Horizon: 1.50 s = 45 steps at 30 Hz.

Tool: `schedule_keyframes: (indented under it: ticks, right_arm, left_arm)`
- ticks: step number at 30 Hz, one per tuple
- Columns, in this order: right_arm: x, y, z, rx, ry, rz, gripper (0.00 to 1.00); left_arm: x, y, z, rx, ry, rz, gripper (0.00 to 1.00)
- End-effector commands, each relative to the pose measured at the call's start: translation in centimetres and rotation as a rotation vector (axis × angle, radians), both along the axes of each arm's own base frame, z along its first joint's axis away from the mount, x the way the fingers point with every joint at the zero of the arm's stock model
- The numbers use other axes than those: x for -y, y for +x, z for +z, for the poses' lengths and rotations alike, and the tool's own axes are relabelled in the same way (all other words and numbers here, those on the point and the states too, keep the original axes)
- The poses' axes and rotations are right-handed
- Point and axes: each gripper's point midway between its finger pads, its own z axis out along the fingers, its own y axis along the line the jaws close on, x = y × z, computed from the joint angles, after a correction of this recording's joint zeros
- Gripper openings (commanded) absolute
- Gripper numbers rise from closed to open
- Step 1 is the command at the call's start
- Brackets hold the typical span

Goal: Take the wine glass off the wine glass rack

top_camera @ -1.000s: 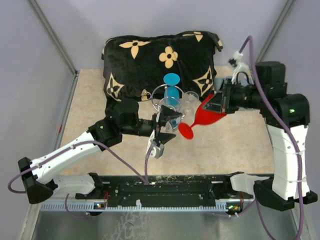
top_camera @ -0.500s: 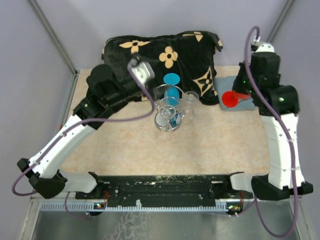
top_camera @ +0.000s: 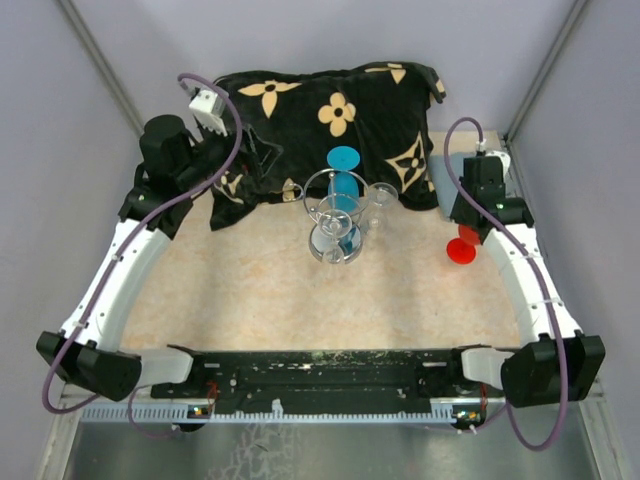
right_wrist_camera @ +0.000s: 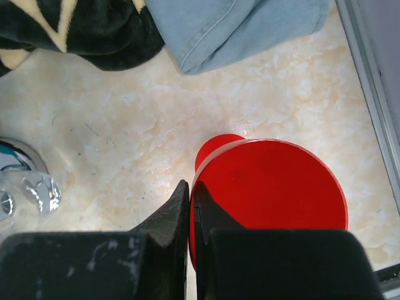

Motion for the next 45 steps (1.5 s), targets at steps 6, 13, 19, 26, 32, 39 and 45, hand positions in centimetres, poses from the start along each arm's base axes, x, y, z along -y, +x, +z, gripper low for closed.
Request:
schedule_keyframes:
  ticks: [6,13,19,26,32,39,45]
  right_arm:
    - [1.0,4.7,0.2,0.179,-0.034,-0.067,0.00]
    - [0.3,6.5,-2.7,0.089,-0.031,-0.036,0.00]
    - [0.1,6.3,-3.7,0.029,-0.023,-0.031,0.00]
    - [-0.4,6.0,-3.8,0.011,-0.005,-0.013,0.11]
    - [-0.7,5.8,-1.9,0.040,0.017,-0.009,0.51]
    - [-0.3,4.1,5.3,0.147,0.025,-0.023,0.60]
    - [-0.3,0.6,12.4,0.251,0.042,0.001,0.68]
  left_arm:
    - [-1.0,-1.8,-0.1,-0.087,-0.110,-0.002,1.00]
    - [-0.9,-2.2,-1.1,-0.148,-0.126,-0.044,1.00]
    - [-1.2,-2.2,-1.0,-0.130,-0.102,-0.038,1.00]
    - [-0.9,-2.2,-1.5,-0.142,-0.098,-0.058,1.00]
    - [-0.7,-2.3,-1.9,-0.149,-0.091,-0.075,1.00]
    - [-0.5,-3.6,-2.8,-0.216,-0.114,-0.095,1.00]
    - [1.1,-7.7,-5.7,-0.443,-0.218,-0.211,0.95]
